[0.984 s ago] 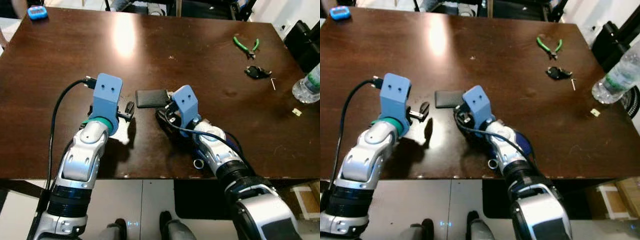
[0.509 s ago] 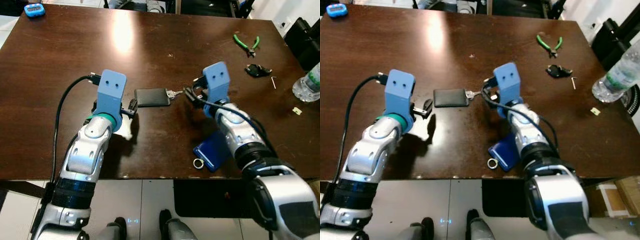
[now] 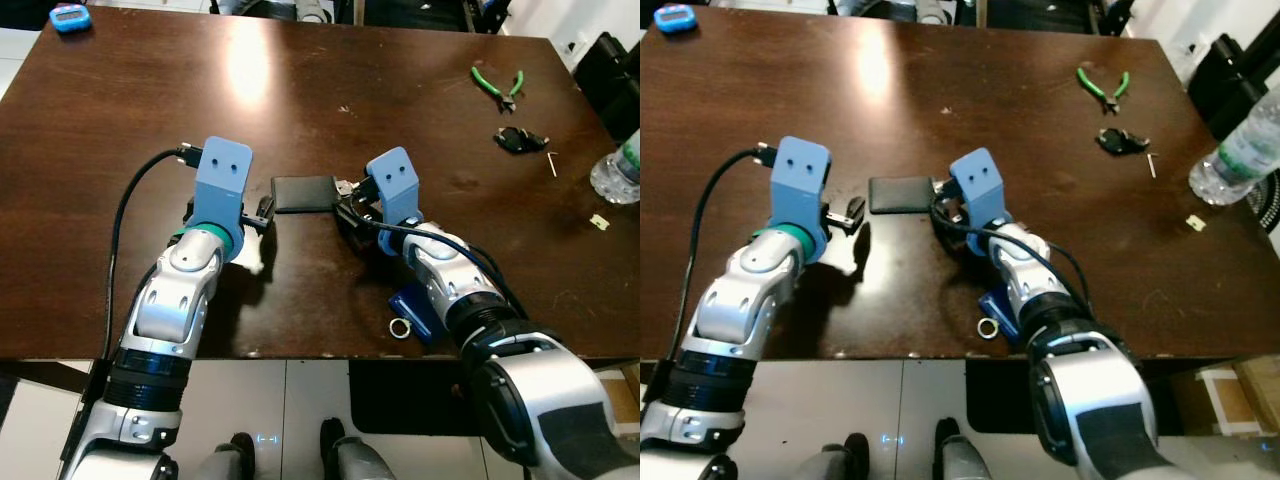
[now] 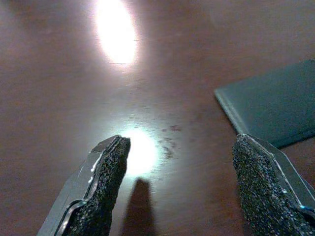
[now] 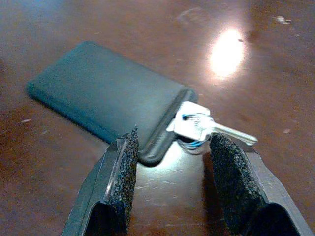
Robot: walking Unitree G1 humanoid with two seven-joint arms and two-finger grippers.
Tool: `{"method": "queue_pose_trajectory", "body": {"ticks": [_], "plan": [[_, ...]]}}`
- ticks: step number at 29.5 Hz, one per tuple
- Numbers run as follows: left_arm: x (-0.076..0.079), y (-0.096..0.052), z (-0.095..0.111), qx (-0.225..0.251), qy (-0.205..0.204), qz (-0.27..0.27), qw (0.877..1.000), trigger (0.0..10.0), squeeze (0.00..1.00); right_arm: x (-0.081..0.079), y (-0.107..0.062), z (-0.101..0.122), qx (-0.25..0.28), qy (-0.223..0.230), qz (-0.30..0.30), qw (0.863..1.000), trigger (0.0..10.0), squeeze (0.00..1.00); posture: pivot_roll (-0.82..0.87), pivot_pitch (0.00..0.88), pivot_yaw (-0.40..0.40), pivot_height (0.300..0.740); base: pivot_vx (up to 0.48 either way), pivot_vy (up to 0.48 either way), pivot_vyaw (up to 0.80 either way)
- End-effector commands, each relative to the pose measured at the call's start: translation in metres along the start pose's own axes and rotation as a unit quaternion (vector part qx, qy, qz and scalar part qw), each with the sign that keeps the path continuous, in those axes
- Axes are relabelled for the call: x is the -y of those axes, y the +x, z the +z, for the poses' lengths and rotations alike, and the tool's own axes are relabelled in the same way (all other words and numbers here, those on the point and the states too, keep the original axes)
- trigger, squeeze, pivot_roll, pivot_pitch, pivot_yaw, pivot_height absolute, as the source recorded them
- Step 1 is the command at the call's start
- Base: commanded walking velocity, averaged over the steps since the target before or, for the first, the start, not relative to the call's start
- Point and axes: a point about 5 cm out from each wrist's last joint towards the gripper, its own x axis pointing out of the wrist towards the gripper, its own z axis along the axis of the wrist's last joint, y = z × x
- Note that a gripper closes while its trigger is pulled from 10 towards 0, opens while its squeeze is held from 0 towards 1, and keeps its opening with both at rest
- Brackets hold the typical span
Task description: Hang keys on a hook
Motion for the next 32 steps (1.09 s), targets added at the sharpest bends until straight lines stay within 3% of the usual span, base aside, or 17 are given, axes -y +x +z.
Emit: {"method": "queue_pose_trajectory", "body": {"ticks": [1,8,17,18,22,24,25,28,32], "plan": [[-0.001,-0.002,-0.005,-0.008,0.000,-0.003,1.000,10.0,0.00,-0.007,-0.004,-0.016,-0.020,0.004,0.018,1.000,10.0,0.00,-0.11,0.260,0.014,0.740,0.000,0.000,0.00],[-0.003,-0.003,-0.007,-0.009,0.001,0.000,1.000,10.0,0.00,-0.007,-0.005,-0.018,-0.023,0.002,0.020,1.000,10.0,0.00,-0.11,0.253,0.012,0.740,0.000,0.000,0.00],[0.000,-0.005,-0.008,-0.010,0.000,-0.002,1.000,10.0,0.00,-0.005,-0.005,-0.009,0.022,-0.004,0.017,1.000,10.0,0.00,-0.11,0.249,0.012,0.740,0.000,0.000,0.00],[0.000,-0.005,-0.008,-0.010,0.000,-0.002,1.000,10.0,0.00,0.004,-0.006,0.004,0.059,0.018,-0.006,0.998,10.0,0.00,-0.11,0.245,0.017,0.740,0.000,0.000,0.00],[0.000,-0.005,-0.007,-0.008,0.000,-0.004,1.000,10.0,0.00,0.019,-0.009,0.024,0.113,0.042,-0.029,0.992,10.0,0.00,-0.11,0.242,0.019,0.740,0.000,0.000,0.00],[-0.001,-0.006,-0.005,-0.005,0.000,-0.005,1.000,10.0,0.00,0.018,-0.010,0.024,0.108,0.031,-0.014,0.994,10.0,0.00,-0.11,0.242,0.019,0.740,0.000,0.000,0.00],[-0.005,-0.007,-0.003,-0.003,-0.001,-0.006,1.000,10.0,0.00,0.011,-0.012,0.015,0.085,0.006,0.024,0.996,10.0,0.00,-0.12,0.242,0.020,0.740,0.000,0.000,0.00],[-0.013,-0.006,-0.005,-0.008,-0.002,0.004,1.000,10.0,0.00,0.005,-0.012,0.005,0.060,-0.002,0.042,0.997,10.0,0.00,-0.12,0.245,0.022,0.740,0.000,0.000,0.00],[-0.024,0.000,-0.006,-0.014,0.003,0.022,1.000,10.0,0.00,0.001,-0.006,-0.001,0.025,0.001,0.024,0.999,10.0,0.00,-0.11,0.249,0.023,0.740,0.000,0.000,0.00]]}}
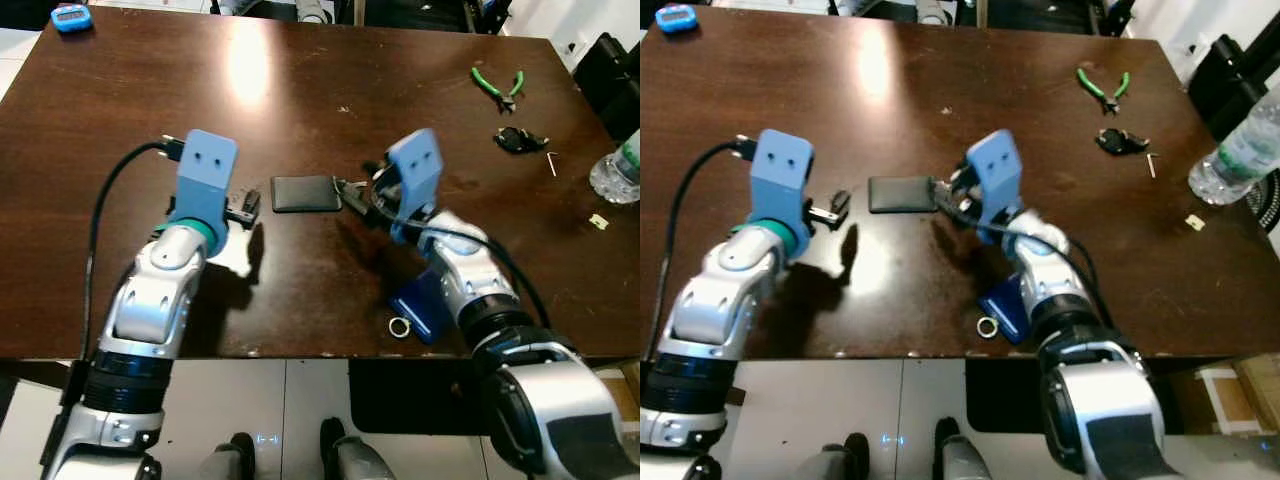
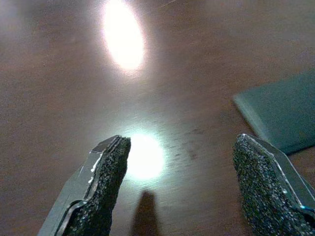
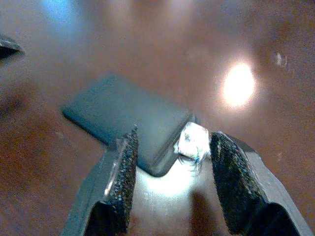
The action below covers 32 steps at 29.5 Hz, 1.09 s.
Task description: Hang keys on a hook
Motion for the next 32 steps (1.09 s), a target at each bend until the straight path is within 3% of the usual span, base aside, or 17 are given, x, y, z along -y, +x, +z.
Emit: {"method": "queue_pose_trajectory", "body": {"ticks": [1,11,26,27,31,32], "plan": [[-0.003,0.003,-0.007,-0.015,-0.001,0.004,1.000,10.0,0.00,-0.003,0.002,-0.007,-0.029,0.002,-0.007,1.000,10.0,0.00,-0.11,0.249,0.023,0.740,0.000,0.000,0.00],[-0.001,0.005,-0.006,-0.017,0.001,0.006,1.000,10.0,0.00,-0.008,0.017,0.005,-0.039,0.010,-0.023,0.999,10.0,0.00,-0.10,0.285,0.013,0.740,0.000,0.000,0.00],[0.015,0.021,-0.007,-0.022,0.006,-0.017,1.000,10.0,0.00,-0.005,0.010,-0.007,-0.063,0.007,-0.032,0.997,10.0,0.00,-0.13,0.332,0.031,0.740,0.000,0.000,0.00],[0.015,0.021,-0.007,-0.022,0.006,-0.017,1.000,10.0,0.00,-0.004,0.009,-0.008,-0.064,0.007,-0.034,0.997,9.3,0.00,-0.13,0.334,0.032,0.740,0.000,0.000,0.00],[0.016,0.021,-0.007,-0.022,0.006,-0.018,1.000,10.0,0.00,-0.003,0.008,-0.008,-0.064,0.008,-0.036,0.997,9.3,0.00,-0.13,0.334,0.032,0.740,0.000,0.000,0.00],[0.016,0.020,-0.008,-0.022,0.005,-0.019,1.000,10.0,0.00,-0.002,0.008,-0.009,-0.064,0.009,-0.037,0.997,7.3,0.00,-0.13,0.334,0.032,0.740,0.000,0.000,0.00]]}}
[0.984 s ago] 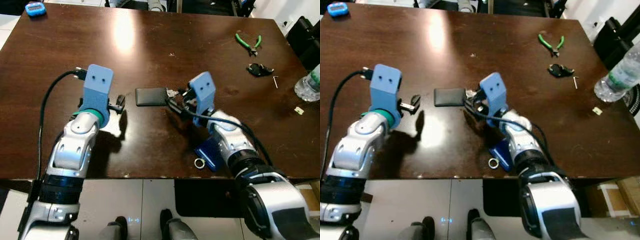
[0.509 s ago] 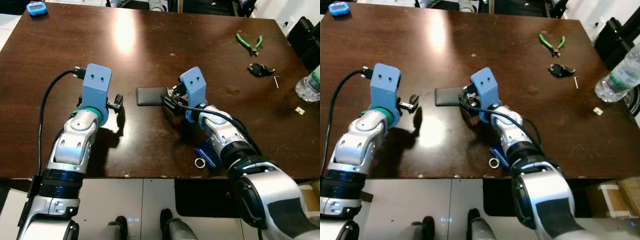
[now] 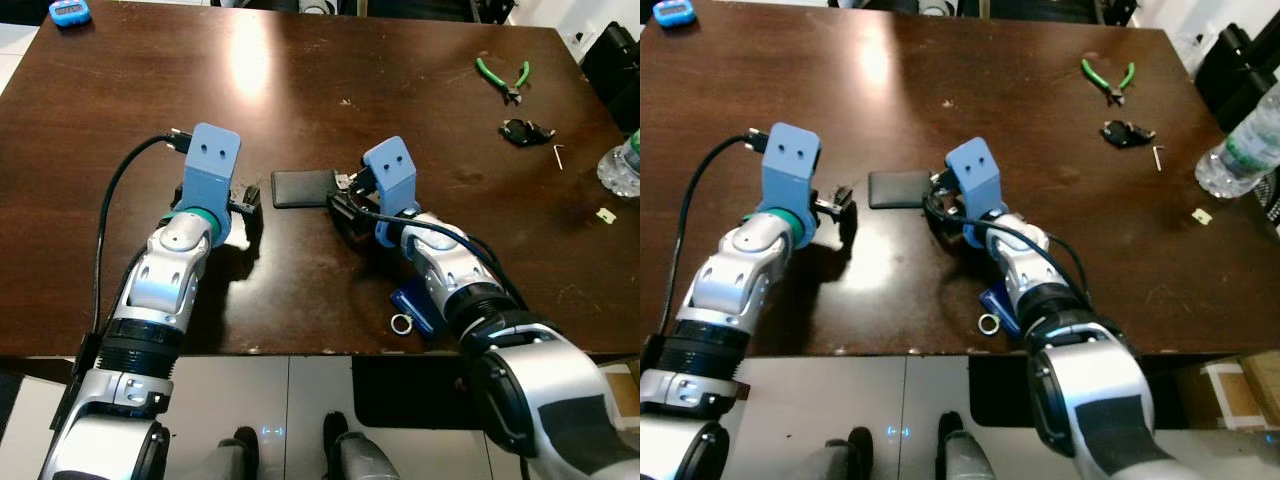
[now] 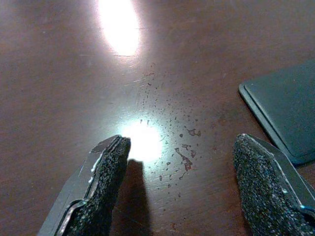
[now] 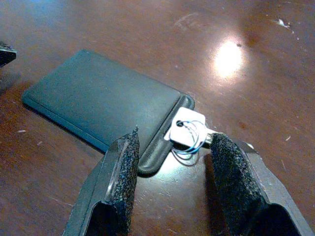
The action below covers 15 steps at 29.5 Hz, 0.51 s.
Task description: Hang keys on a hook
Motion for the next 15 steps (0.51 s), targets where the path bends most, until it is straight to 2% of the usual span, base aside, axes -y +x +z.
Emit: {"method": "queue_pose_trajectory", "body": {"ticks": [1,2,3,4,5,6,7,9,10,12,13,15], "plan": [[0.0039,-0.0009,-0.0076,-0.010,0.001,-0.005,1.000,10.0,0.00,-0.0024,-0.0040,-0.0151,-0.023,0.008,0.001,1.000,7.3,0.00,-0.13,0.334,0.032,0.740,0.000,0.000,0.00],[0.0039,-0.0009,-0.0076,-0.010,0.001,-0.005,1.000,10.0,0.00,-0.0024,-0.0040,-0.0151,-0.023,0.008,0.001,1.000,7.3,0.00,-0.13,0.334,0.032,0.740,0.000,0.000,0.00],[0.0045,-0.0016,-0.0084,-0.011,0.001,-0.006,1.000,10.0,0.00,-0.0021,-0.0047,-0.0164,-0.025,0.009,0.001,1.000,6.7,0.00,-0.13,0.338,0.033,0.740,0.000,0.000,0.00],[0.0045,-0.0016,-0.0084,-0.011,0.001,-0.006,1.000,10.0,0.00,-0.0021,-0.0047,-0.0164,-0.025,0.009,0.001,1.000,6.7,0.00,-0.13,0.338,0.033,0.740,0.000,0.000,0.00],[0.0049,-0.0025,-0.0096,-0.012,0.000,-0.007,1.000,10.0,0.00,-0.0019,-0.0053,-0.0178,-0.027,0.010,0.001,1.000,4.8,0.00,-0.12,0.345,0.030,0.740,0.000,0.000,0.00],[0.0049,-0.0025,-0.0096,-0.012,0.000,-0.007,1.000,10.0,0.00,-0.0019,-0.0053,-0.0178,-0.027,0.010,0.001,1.000,4.8,0.00,-0.12,0.345,0.030,0.740,0.000,0.000,0.00],[0.0052,-0.0033,-0.0110,-0.014,-0.002,-0.007,1.000,10.0,0.00,-0.0019,-0.0061,-0.0198,-0.031,0.007,0.001,1.000,2.8,0.00,-0.12,0.343,0.029,0.740,0.000,0.000,0.00],[0.0056,-0.0034,-0.0124,-0.015,-0.003,-0.006,1.000,10.0,0.00,-0.0019,-0.0067,-0.0212,-0.033,0.005,0.001,0.999,2.7,0.00,-0.12,0.340,0.028,0.740,0.000,0.000,0.00],[0.0060,-0.0033,-0.0131,-0.015,-0.003,-0.006,1.000,10.0,0.00,-0.0016,-0.0070,-0.0218,-0.035,0.004,0.001,0.999,0.6,0.00,-0.12,0.337,0.027,0.740,0.000,0.000,0.00],[0.0063,-0.0030,-0.0134,-0.015,-0.004,-0.006,1.000,10.0,0.00,-0.0013,-0.0071,-0.0220,-0.035,0.004,0.000,0.999,0.6,0.00,-0.12,0.337,0.027,0.740,0.000,0.000,0.00],[0.0065,-0.0027,-0.0129,-0.014,-0.004,-0.006,1.000,10.0,0.00,-0.0011,-0.0069,-0.0214,-0.035,0.004,-0.001,0.999,0.0,0.00,-0.12,0.334,0.026,0.740,0.000,0.000,0.00],[0.0065,-0.0026,-0.0118,-0.012,-0.006,-0.005,1.000,10.0,0.00,-0.0011,-0.0066,-0.0209,-0.034,0.004,-0.003,0.999,0.0,0.00,-0.12,0.332,0.026,0.740,0.000,0.000,0.00]]}}
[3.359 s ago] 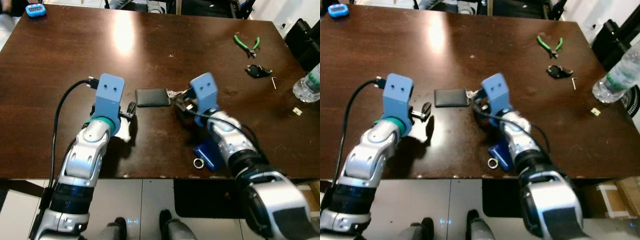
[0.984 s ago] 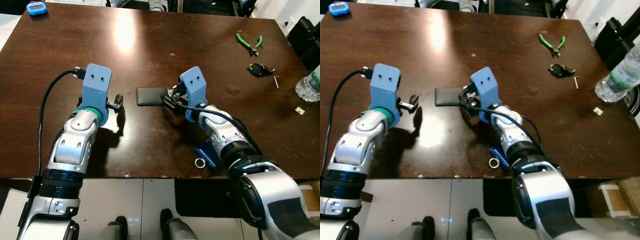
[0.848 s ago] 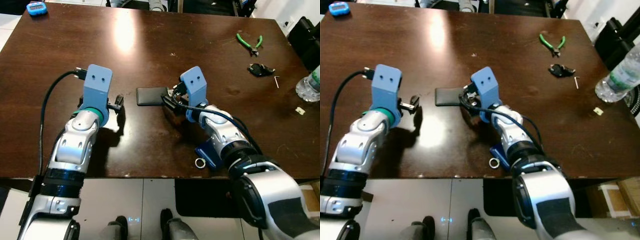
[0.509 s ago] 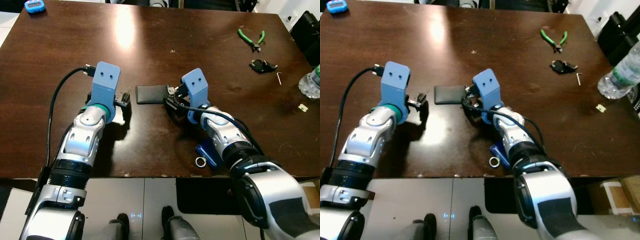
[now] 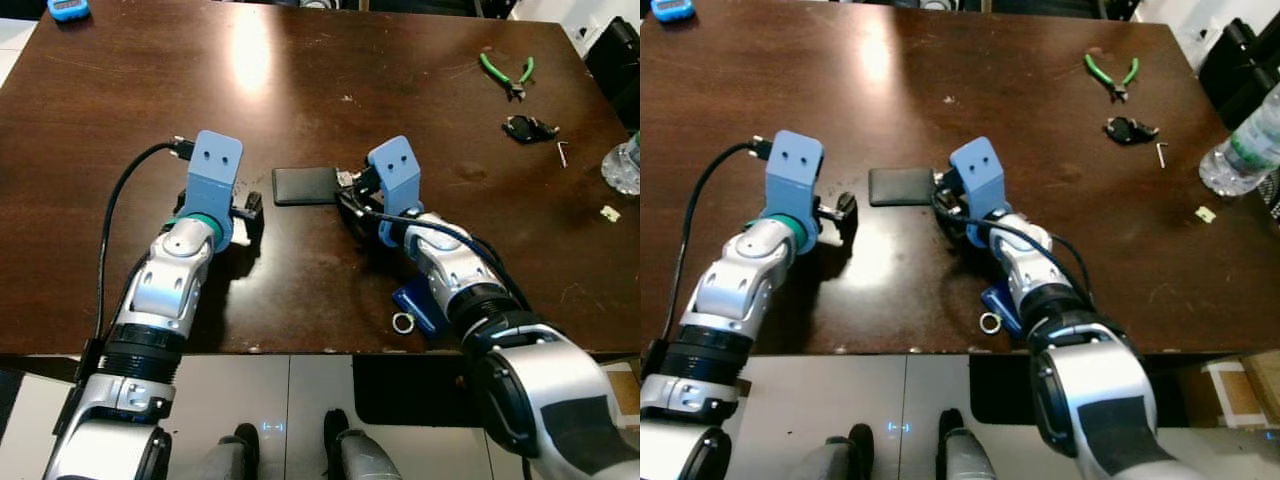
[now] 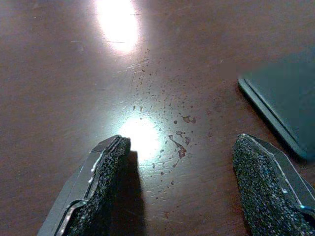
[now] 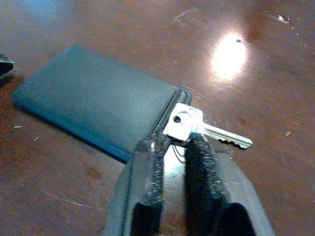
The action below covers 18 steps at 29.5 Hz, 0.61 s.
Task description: Hang keys on a hook
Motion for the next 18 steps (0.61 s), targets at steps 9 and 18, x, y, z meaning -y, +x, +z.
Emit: {"method": "queue_pose_trajectory", "body": {"ticks": [9,18], "plan": [[0.001,-0.003,-0.006,-0.005,0.000,0.002,1.000,10.0,0.00,-0.003,-0.005,-0.019,-0.033,0.004,0.001,0.999,0.0,0.00,-0.12,0.324,0.024,0.740,0.000,0.000,0.00],[0.002,-0.004,-0.007,-0.005,0.001,0.004,1.000,10.0,0.00,0.001,-0.003,-0.003,0.012,0.016,-0.011,1.000,0.0,0.00,-0.12,0.292,0.023,0.740,0.000,0.000,0.00]]}}
